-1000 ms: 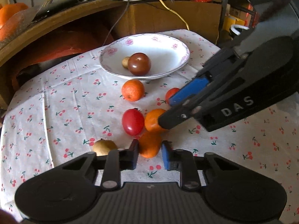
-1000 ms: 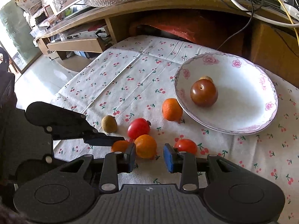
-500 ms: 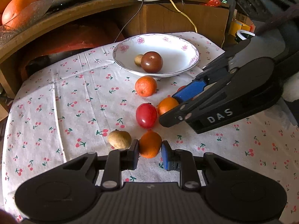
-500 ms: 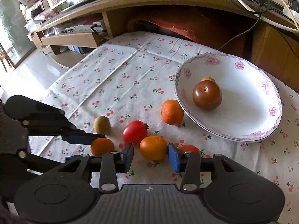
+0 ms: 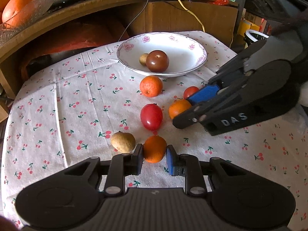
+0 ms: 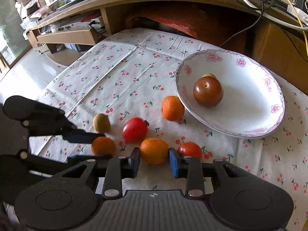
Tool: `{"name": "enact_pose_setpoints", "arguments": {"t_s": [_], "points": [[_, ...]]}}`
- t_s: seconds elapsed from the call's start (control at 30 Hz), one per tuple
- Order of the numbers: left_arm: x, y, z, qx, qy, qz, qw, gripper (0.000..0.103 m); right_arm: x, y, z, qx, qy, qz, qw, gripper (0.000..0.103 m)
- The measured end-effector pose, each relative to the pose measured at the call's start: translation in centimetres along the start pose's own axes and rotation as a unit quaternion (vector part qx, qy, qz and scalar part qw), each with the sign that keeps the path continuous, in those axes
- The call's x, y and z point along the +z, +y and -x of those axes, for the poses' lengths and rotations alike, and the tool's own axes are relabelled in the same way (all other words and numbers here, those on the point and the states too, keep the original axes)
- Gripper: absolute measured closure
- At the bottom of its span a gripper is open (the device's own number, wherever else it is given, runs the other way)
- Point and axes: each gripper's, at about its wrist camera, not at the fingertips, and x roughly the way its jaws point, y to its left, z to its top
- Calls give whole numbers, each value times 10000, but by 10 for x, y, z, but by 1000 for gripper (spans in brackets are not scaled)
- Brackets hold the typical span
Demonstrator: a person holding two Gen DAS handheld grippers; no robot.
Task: Organize fruits
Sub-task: 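Grasp an orange with the left gripper while the right gripper grasps another orange, then carry both oranges over the bowl and open both grippers to release them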
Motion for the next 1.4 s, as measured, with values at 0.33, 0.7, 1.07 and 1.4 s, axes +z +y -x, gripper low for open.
{"name": "enact_pose_setpoints", "arguments": {"t_s": [0.33, 0.7, 1.07, 1.4], "points": [[2, -7, -4, 4, 7, -158, 9999, 70, -10, 0, 5, 76, 78, 149, 9998, 73], [2, -8, -2, 23, 11, -154, 9999, 68, -9, 1, 4, 64, 6, 103, 9999, 68], [9, -7, 1, 71, -16, -54, 10000, 70, -10, -1, 13, -48, -39, -62, 10000, 76], [36, -16, 3, 144, -290, -76, 9994, 70, 0, -13, 36, -175, -439, -312, 9984, 76]]}}
